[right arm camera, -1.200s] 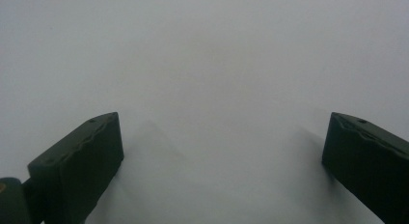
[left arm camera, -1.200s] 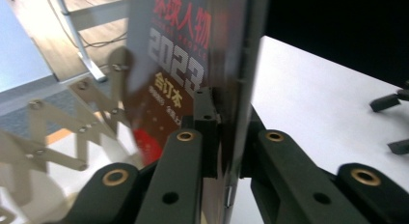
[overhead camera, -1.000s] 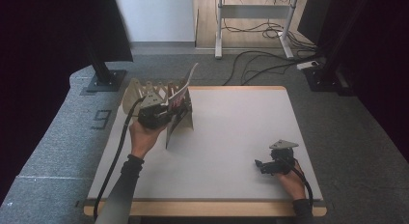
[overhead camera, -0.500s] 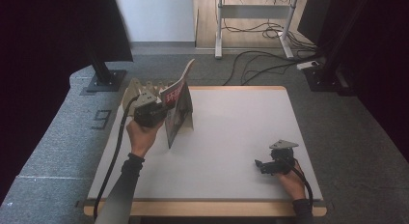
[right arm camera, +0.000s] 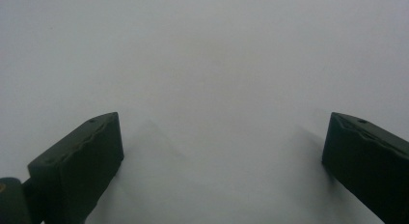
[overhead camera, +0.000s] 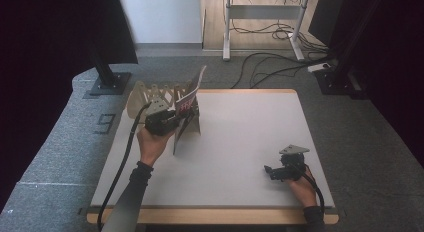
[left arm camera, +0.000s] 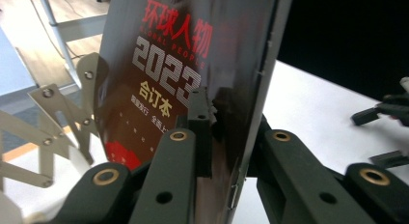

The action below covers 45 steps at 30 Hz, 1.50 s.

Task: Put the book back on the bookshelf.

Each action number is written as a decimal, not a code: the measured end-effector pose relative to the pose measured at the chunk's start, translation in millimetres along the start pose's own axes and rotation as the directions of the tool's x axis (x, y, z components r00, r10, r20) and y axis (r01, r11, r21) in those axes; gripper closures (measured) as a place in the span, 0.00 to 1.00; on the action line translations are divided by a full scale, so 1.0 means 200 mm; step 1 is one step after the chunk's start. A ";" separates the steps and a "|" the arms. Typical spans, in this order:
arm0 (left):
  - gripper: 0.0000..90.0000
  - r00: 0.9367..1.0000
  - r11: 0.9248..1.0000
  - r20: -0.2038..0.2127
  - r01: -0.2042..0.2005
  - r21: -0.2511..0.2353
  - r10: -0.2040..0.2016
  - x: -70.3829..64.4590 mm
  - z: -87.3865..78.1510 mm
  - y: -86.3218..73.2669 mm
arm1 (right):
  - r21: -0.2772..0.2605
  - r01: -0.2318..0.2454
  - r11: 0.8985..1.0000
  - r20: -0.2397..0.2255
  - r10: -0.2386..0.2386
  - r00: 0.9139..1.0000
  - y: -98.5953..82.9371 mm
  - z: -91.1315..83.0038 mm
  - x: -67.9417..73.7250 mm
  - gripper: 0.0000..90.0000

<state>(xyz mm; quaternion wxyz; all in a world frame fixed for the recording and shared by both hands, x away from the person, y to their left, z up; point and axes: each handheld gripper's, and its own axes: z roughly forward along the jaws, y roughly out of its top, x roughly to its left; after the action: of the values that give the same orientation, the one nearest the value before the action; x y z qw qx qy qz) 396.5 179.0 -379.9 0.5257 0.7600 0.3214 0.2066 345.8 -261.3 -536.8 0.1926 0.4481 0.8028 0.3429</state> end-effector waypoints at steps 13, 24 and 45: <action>0.65 0.999 0.999 0.031 -0.008 0.042 0.007 -0.01 -0.01 -0.03 | 0.001 -0.001 1.000 0.000 0.001 1.000 0.00 0.00 0.00 0.00; 0.55 1.000 0.998 -0.006 -0.016 0.068 0.016 -0.01 -0.07 -0.10 | 0.002 0.000 1.000 -0.002 0.000 1.000 0.00 0.00 0.00 0.00; 0.97 1.000 0.999 0.010 0.023 0.050 -0.024 -0.02 -0.09 -0.19 | 0.003 0.000 1.000 -0.002 0.000 1.000 0.00 0.00 0.00 0.00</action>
<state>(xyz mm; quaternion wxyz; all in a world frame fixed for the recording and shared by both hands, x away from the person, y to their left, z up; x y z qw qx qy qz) 371.4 197.7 -407.9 0.5108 0.7700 0.3326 0.1884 345.7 -261.3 -536.8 0.1910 0.4481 0.8034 0.3423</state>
